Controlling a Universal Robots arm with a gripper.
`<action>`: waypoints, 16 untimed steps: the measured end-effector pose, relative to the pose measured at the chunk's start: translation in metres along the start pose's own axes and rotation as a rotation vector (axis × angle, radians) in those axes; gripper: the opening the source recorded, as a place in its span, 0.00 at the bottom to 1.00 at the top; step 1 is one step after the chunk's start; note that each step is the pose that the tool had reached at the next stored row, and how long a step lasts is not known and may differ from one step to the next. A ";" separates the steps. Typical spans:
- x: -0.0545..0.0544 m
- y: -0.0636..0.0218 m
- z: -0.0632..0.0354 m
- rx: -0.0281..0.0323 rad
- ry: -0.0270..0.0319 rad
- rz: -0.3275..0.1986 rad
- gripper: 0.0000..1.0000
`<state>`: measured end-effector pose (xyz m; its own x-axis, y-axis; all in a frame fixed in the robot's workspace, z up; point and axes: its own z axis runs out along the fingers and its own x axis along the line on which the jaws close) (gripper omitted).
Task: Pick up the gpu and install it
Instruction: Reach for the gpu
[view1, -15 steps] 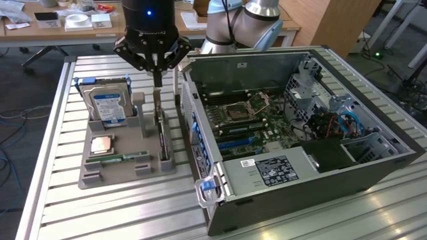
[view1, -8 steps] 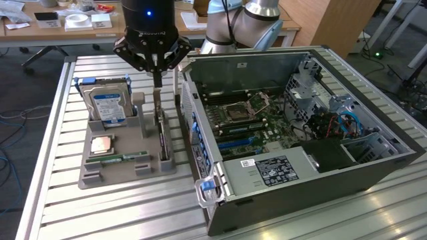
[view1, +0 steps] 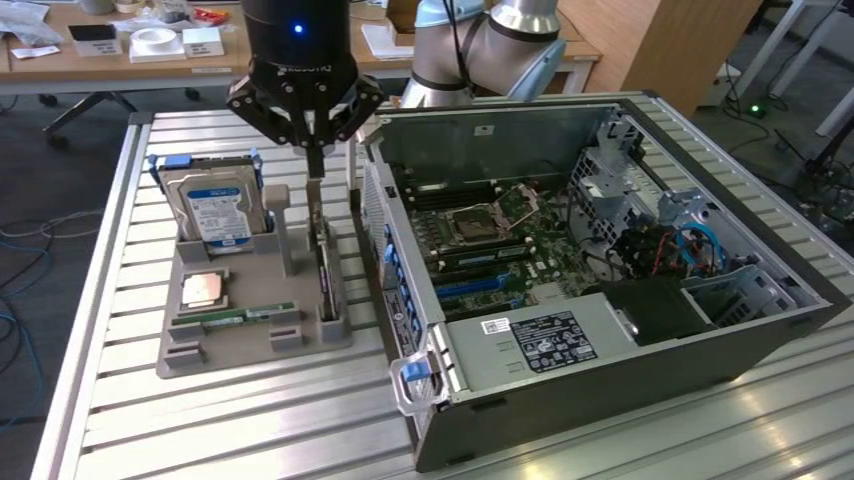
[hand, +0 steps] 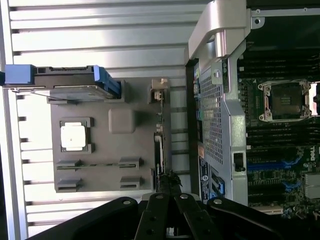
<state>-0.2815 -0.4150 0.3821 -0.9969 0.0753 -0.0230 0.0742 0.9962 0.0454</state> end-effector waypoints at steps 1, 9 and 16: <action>0.000 -0.0006 0.0000 -0.0001 0.0000 0.000 0.11; 0.000 -0.0040 -0.0001 0.0000 -0.0001 0.000 0.11; 0.000 -0.0047 0.0019 0.0000 0.0000 0.000 0.11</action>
<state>-0.2820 -0.4195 0.3799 -0.9969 0.0753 -0.0230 0.0742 0.9962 0.0454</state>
